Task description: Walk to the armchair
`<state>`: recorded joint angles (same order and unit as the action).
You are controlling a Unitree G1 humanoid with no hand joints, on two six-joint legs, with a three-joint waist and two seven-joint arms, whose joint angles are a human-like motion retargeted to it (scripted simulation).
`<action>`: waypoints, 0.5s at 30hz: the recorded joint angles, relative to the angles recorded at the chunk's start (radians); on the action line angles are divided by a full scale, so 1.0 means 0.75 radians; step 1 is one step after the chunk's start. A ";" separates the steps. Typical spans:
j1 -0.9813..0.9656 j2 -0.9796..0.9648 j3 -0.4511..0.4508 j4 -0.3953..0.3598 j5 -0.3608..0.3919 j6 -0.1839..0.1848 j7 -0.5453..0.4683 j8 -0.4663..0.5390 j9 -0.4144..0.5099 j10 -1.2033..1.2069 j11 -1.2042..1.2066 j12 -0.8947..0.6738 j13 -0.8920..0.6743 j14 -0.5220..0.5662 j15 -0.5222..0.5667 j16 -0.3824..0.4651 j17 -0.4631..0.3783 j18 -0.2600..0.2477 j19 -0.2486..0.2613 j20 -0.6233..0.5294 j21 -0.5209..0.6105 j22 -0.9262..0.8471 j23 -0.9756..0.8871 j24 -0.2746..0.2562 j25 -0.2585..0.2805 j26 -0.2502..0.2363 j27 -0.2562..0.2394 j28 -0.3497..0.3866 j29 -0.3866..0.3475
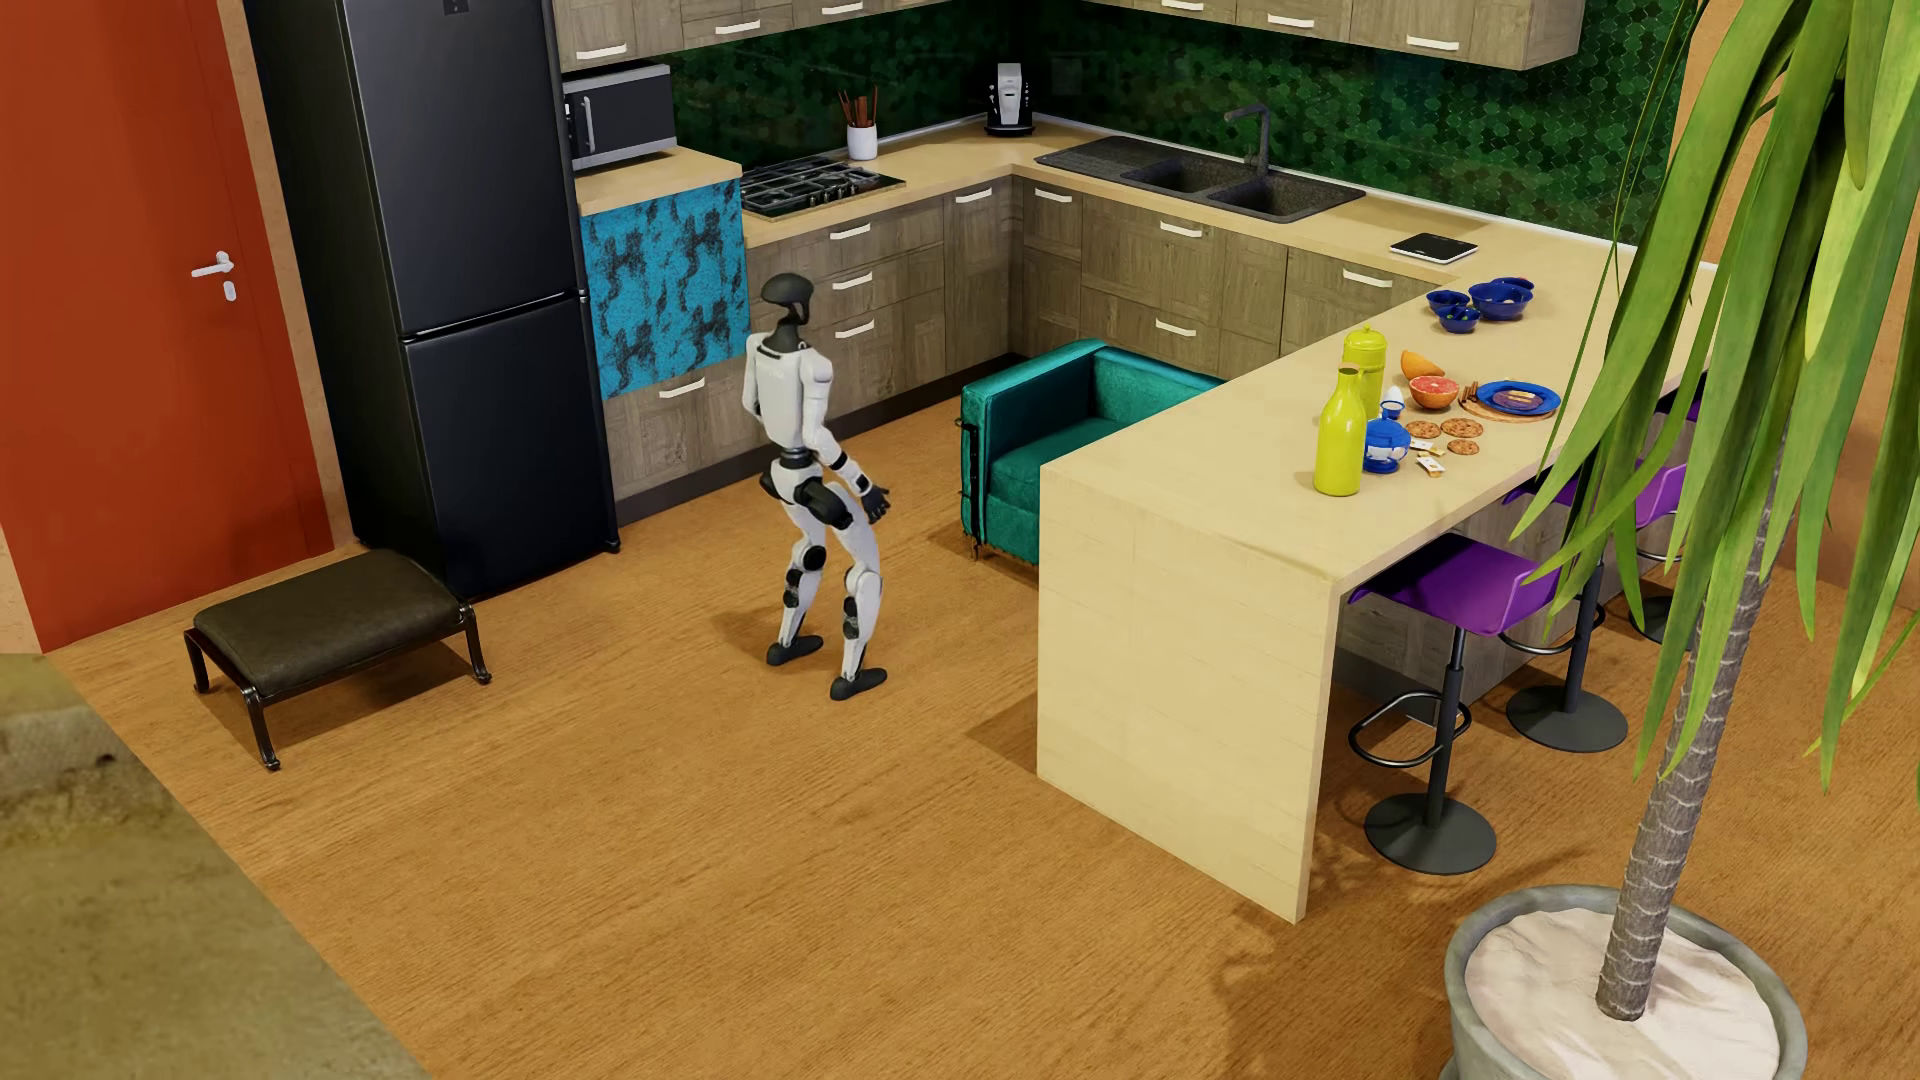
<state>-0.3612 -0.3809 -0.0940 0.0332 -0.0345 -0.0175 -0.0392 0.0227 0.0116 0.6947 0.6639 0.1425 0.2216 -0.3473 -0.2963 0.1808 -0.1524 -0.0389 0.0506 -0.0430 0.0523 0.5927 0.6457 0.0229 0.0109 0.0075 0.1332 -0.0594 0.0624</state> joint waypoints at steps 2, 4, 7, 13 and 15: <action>0.009 0.006 0.015 -0.008 -0.008 0.007 -0.001 -0.001 0.034 -0.007 0.002 -0.015 -0.033 0.013 0.006 -0.023 0.000 0.001 0.001 -0.013 -0.007 0.000 0.005 -0.034 0.002 0.033 0.009 0.012 -0.022; -0.002 -0.002 0.023 -0.006 -0.006 0.027 -0.002 -0.001 0.039 -0.006 -0.003 0.017 -0.039 0.018 0.016 0.024 -0.004 0.002 0.002 0.006 0.003 0.007 -0.003 -0.037 0.010 0.033 -0.024 0.002 -0.049; -0.004 -0.005 0.054 -0.012 -0.012 0.034 -0.004 -0.004 0.037 -0.012 -0.003 0.013 -0.054 0.026 0.019 0.024 -0.003 0.001 0.002 0.023 0.019 -0.004 -0.011 -0.011 -0.011 0.057 -0.048 0.011 -0.058; 0.008 0.005 0.031 0.006 0.004 0.026 -0.004 -0.006 0.027 -0.030 -0.023 -0.015 -0.006 0.030 0.027 -0.016 -0.033 -0.010 -0.009 -0.006 -0.018 -0.011 0.009 -0.018 -0.015 0.018 -0.026 0.015 -0.019; 0.008 0.011 0.024 0.008 0.006 0.026 -0.010 -0.014 0.032 -0.028 -0.028 0.003 -0.009 0.029 0.028 0.013 -0.010 -0.012 -0.011 0.012 -0.037 0.001 -0.019 -0.010 -0.039 -0.002 -0.055 0.021 -0.066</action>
<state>-0.3548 -0.3726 -0.0757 0.0390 -0.0304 0.0022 -0.0470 0.0124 0.0356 0.6733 0.6426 0.1449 0.2147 -0.3254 -0.2756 0.1909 -0.1602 -0.0476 0.0425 -0.0338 0.0242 0.5935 0.6315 0.0157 -0.0183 0.0063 0.0921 -0.0436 0.0133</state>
